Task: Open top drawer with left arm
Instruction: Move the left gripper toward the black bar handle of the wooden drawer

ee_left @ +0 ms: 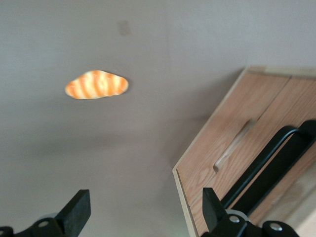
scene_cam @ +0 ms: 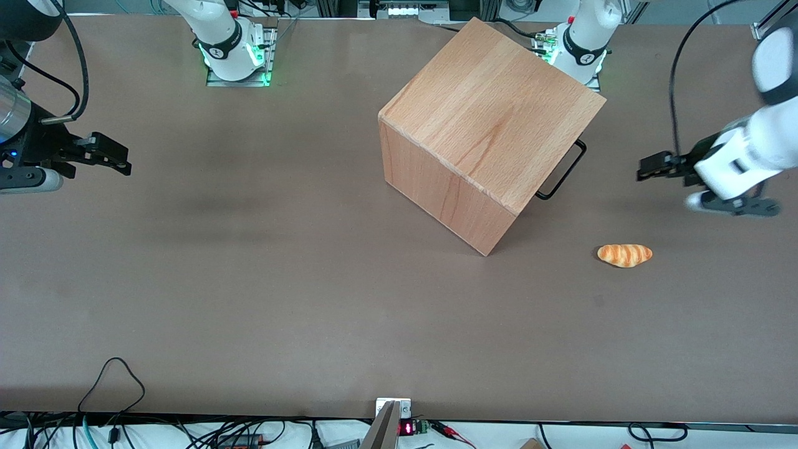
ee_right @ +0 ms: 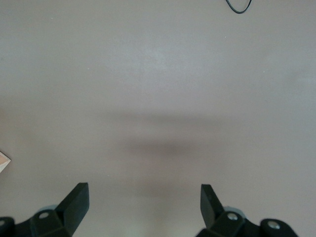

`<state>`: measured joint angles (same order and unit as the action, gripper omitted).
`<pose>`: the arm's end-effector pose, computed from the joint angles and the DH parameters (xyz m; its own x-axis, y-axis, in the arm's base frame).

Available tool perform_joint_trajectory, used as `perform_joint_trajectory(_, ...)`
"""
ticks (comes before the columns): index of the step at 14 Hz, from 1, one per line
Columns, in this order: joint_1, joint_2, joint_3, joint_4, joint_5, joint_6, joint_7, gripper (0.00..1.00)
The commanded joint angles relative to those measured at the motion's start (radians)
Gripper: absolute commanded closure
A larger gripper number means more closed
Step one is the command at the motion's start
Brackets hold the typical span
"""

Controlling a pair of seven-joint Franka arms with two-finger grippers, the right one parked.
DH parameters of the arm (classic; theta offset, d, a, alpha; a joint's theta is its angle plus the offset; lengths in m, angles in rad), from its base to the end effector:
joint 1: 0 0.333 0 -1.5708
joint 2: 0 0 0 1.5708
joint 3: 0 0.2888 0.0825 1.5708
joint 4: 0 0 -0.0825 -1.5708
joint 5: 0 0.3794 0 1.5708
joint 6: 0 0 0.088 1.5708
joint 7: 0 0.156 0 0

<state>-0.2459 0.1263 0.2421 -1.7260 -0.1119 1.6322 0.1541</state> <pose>0.5573 -0.0224 0.4139 0.9689 -0.1453 -0.2004 -0.1252 -0.9861 0.1094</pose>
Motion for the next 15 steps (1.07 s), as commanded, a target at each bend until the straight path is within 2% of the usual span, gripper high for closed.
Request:
perform_joint_trajectory(1, -0.012, -0.002, -0.030, -0.058, -0.012, 0.031, 0.067, 0.00)
perform_joint_trajectory(6, -0.018, -0.002, -0.133, -0.129, -0.020, 0.104, 0.109, 0.00)
perform_joint_trajectory(12, -0.018, -0.002, -0.138, -0.224, -0.127, 0.169, 0.283, 0.00)
perform_joint_trajectory(15, -0.018, 0.004, -0.136, -0.233, -0.129, 0.199, 0.338, 0.00)
